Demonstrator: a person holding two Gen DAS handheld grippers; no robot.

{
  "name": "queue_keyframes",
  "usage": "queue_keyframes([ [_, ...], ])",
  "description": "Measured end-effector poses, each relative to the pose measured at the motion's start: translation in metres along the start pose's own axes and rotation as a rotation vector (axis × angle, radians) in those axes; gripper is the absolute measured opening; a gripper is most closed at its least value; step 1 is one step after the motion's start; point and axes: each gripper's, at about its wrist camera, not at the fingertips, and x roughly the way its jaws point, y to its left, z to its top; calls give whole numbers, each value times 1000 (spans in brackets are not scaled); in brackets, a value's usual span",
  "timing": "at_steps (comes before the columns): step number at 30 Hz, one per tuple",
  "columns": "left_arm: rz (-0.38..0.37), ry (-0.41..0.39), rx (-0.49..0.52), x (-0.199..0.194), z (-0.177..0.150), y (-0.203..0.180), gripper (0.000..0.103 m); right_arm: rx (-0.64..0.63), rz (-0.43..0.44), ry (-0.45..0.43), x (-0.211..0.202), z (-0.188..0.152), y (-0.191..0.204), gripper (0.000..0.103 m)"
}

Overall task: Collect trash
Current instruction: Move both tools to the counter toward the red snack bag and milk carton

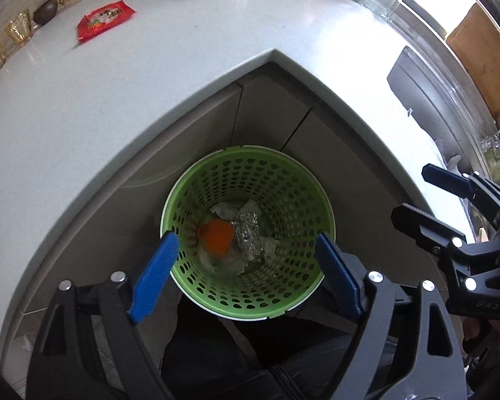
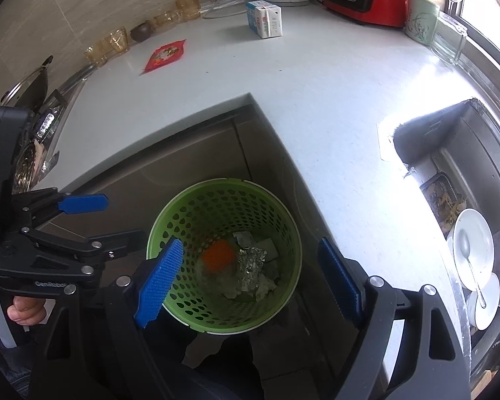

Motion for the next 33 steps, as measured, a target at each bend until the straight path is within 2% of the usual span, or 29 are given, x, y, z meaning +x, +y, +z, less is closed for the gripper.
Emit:
queue_keyframes([
  [9,29,-44,-70,-15,3,15,84,6,7,-25,-2,4,-2,85],
  [11,64,-70,-103,-22,3,23,84,2,10,-30,-2,5,-1,87],
  [12,117,-96,-139,-28,4,29,84,0,10,-32,-2,6,-1,87],
  [14,178,-133,-191,-37,6,38,91,-5,14,-36,-2,8,1,89],
  [20,206,-181,-334,-56,28,73,94,2,39,-51,3,24,4,92],
  [26,246,-201,-367,-62,72,100,95,23,39,-61,15,49,15,94],
  [33,270,-215,-475,-40,157,145,95,83,15,-92,26,96,28,96],
])
